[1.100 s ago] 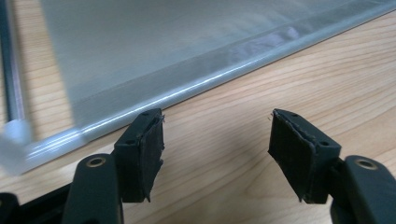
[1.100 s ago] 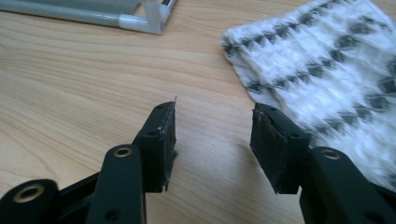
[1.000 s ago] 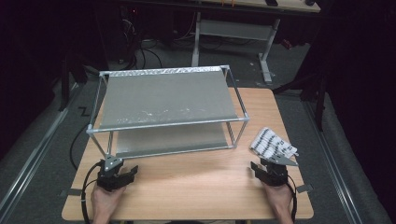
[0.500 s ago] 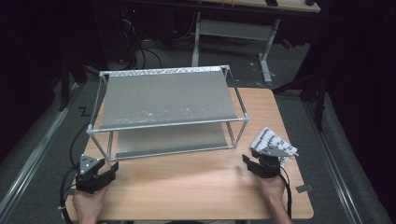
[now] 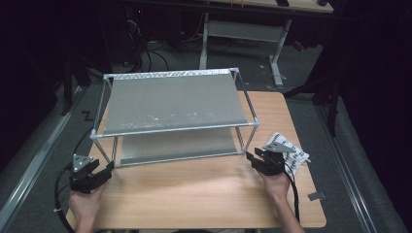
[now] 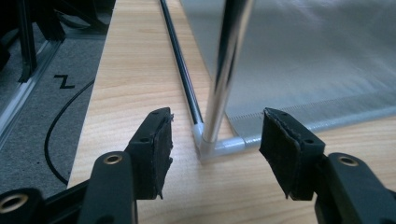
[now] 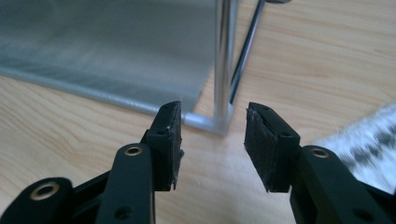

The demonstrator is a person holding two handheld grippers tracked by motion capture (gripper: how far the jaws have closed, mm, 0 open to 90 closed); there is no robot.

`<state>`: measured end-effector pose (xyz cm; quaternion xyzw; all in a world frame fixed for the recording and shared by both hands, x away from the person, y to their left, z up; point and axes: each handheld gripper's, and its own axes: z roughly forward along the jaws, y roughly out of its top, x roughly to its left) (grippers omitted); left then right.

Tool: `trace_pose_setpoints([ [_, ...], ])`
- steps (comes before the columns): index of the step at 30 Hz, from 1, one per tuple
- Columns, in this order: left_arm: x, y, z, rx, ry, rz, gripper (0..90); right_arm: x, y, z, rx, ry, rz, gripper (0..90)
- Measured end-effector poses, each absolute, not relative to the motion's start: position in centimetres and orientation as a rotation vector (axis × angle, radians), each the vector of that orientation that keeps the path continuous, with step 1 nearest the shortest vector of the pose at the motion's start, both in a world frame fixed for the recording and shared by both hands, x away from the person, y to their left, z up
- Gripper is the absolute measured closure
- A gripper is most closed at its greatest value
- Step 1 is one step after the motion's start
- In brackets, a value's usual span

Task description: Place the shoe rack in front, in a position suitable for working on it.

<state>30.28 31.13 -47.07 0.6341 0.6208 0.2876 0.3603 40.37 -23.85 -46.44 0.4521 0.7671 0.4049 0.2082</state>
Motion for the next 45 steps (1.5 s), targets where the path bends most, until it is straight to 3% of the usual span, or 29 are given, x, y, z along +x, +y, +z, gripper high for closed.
trace_pose_setpoints([
  [11, 31.9, 31.2, -46.8, 1.642, 1.575, 0.759, 49.4, 42.3, -22.8, -45.6, 1.274, 2.108, 1.151, 63.3],
  [27, 32.9, 30.7, -46.8, 1.680, 1.526, 0.763, 70.6, 42.8, -22.4, -45.3, 1.250, 2.081, 1.114, 79.6],
  [32, 32.9, 30.7, -46.7, 1.693, 1.513, 0.771, 78.7, 42.8, -22.5, -45.2, 1.232, 2.079, 1.084, 80.6],
  [45, 32.5, 29.4, -46.4, 1.751, 1.431, 0.748, 80.5, 43.0, -24.2, -44.9, 1.264, 2.075, 1.047, 80.8],
])
